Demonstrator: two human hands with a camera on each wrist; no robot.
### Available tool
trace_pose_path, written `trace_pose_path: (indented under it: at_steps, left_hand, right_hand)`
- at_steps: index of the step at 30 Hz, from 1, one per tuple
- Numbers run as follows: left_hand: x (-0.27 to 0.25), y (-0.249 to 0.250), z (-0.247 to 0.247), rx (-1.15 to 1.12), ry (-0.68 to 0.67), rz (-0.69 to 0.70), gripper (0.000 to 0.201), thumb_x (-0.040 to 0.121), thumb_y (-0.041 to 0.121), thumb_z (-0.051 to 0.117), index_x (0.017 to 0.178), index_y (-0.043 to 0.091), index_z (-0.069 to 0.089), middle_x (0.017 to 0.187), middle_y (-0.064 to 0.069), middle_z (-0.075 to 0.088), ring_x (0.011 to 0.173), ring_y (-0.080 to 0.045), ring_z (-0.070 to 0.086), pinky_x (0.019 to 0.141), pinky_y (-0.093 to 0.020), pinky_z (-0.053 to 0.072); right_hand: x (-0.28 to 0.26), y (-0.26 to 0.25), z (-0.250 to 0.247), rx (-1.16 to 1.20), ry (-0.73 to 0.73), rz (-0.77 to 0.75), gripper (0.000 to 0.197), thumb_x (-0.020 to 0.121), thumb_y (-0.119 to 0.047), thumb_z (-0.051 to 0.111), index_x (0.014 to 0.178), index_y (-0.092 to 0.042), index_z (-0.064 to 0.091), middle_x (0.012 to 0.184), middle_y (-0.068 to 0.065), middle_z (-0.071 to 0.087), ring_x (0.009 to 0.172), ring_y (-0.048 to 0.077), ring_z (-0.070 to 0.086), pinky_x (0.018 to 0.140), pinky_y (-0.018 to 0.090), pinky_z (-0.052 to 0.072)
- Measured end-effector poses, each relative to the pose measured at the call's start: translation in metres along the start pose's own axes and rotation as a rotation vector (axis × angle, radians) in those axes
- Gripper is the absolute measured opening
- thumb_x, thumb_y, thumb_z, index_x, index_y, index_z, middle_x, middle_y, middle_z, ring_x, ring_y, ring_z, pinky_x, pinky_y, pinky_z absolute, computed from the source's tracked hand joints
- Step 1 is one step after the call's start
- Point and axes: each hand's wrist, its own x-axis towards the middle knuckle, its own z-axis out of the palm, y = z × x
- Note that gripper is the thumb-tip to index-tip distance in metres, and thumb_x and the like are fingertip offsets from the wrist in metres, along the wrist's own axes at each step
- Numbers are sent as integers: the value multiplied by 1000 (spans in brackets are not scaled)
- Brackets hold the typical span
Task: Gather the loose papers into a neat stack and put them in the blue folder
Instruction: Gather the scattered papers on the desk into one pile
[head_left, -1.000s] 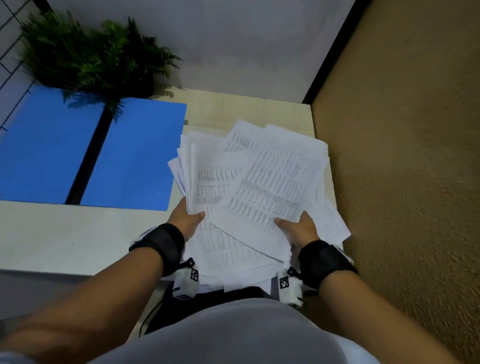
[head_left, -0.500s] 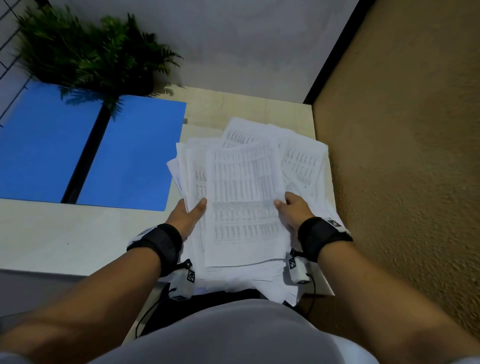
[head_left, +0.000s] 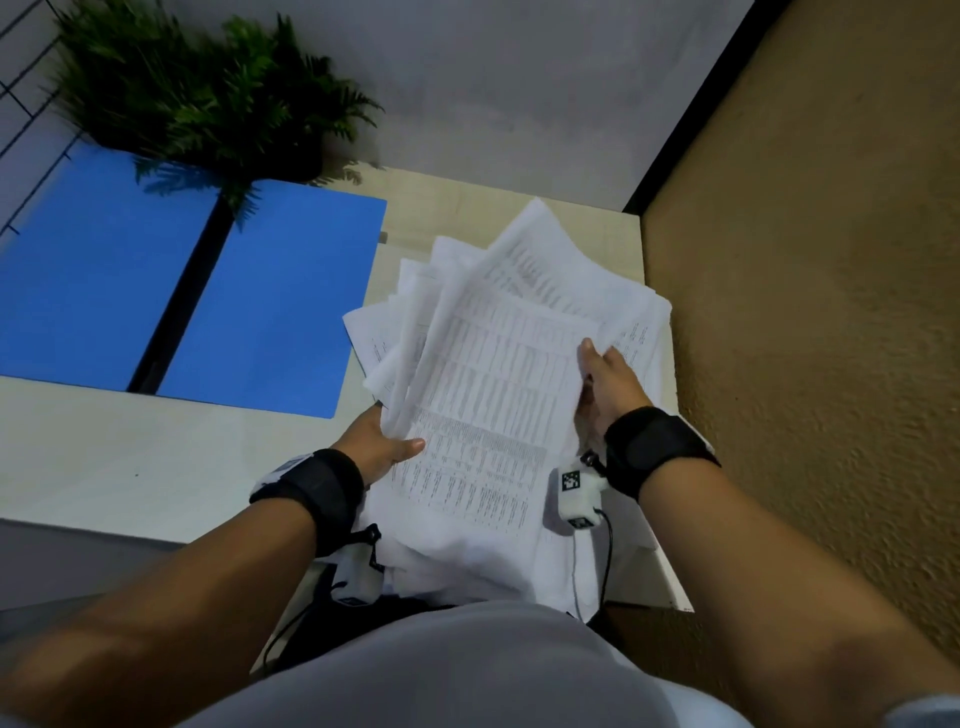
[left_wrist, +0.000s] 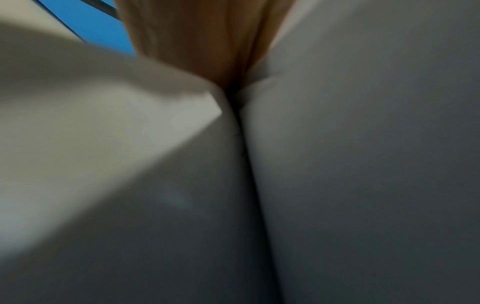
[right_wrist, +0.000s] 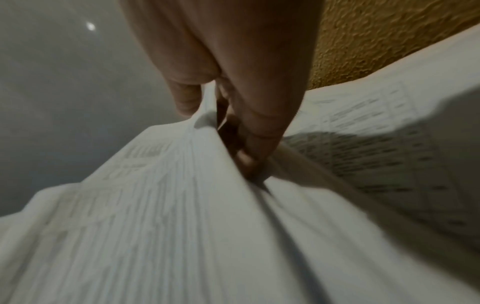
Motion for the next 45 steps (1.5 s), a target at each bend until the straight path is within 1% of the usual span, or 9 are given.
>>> trace_pose_path:
  at_steps: [6, 13, 18, 23, 26, 33, 37, 41, 45]
  left_hand:
    - [-1, -2, -1, -38, -44, 18, 74, 71, 16, 84, 136, 13, 50, 131, -10, 61, 123, -30, 56, 104, -46, 46]
    - [1, -9, -9, -85, -103, 25, 93, 54, 35, 87, 136, 16, 49, 132, -9, 61, 124, -29, 56, 105, -53, 45]
    - [0, -3, -6, -62, -92, -6, 66, 79, 11, 78, 138, 11, 48, 134, -11, 60, 124, -29, 55, 104, -44, 46]
    - [-3, -1, -1, 54, -21, -1, 40, 99, 27, 53, 137, 16, 47, 127, -1, 58, 117, -21, 55, 96, -32, 42]
    - [-2, -2, 0, 22, -13, -6, 42, 102, 32, 44, 141, 15, 45, 133, -2, 58, 121, -22, 55, 98, -31, 41]
    - [3, -7, -1, -30, 33, -38, 46, 101, 40, 45, 140, 17, 47, 133, -1, 59, 121, -21, 57, 108, -37, 41]
    - [3, -6, 5, -3, -38, 22, 49, 94, 38, 60, 137, 19, 50, 129, 1, 63, 119, -18, 59, 106, -37, 44]
    - [6, -10, 7, 14, -67, 25, 74, 70, 35, 79, 136, 19, 51, 128, -2, 65, 119, -22, 61, 103, -44, 49]
    - [3, -10, -1, -40, 23, 0, 65, 78, 15, 76, 137, 14, 48, 127, -10, 63, 119, -30, 59, 103, -47, 47]
  right_hand:
    - [13, -25, -3, -112, 222, -199, 26, 101, -22, 47, 120, -8, 57, 109, 6, 65, 89, 18, 62, 67, 22, 54]
    - [33, -13, -41, -676, 222, -75, 28, 101, -15, 44, 114, 4, 59, 98, 13, 55, 94, 30, 55, 80, 30, 39]
    - [26, -7, -46, -748, 351, -77, 33, 101, -12, 45, 126, 7, 53, 122, 23, 58, 114, 35, 55, 93, 35, 42]
    - [8, 18, -41, -160, 189, 74, 48, 87, -1, 65, 133, -7, 51, 127, 9, 62, 108, 29, 61, 82, 41, 56]
    - [3, 30, -34, -450, 160, 105, 42, 87, 7, 61, 127, -3, 53, 128, 10, 59, 116, 33, 56, 101, 42, 44]
    - [-13, 1, -48, -826, 124, 77, 12, 92, 5, 55, 101, -2, 55, 87, 12, 58, 70, 20, 53, 46, 19, 43]
    - [-25, 11, -27, -968, -8, 110, 20, 88, -2, 63, 106, -1, 53, 93, 9, 57, 89, 25, 56, 72, 24, 46]
    - [-21, 43, 1, -970, -34, 104, 24, 77, 17, 49, 88, -4, 45, 74, 8, 48, 65, 21, 48, 46, 20, 37]
    - [-7, 48, -4, -614, 132, -110, 12, 80, 4, 57, 81, -8, 53, 76, 10, 56, 68, 20, 58, 61, 23, 47]
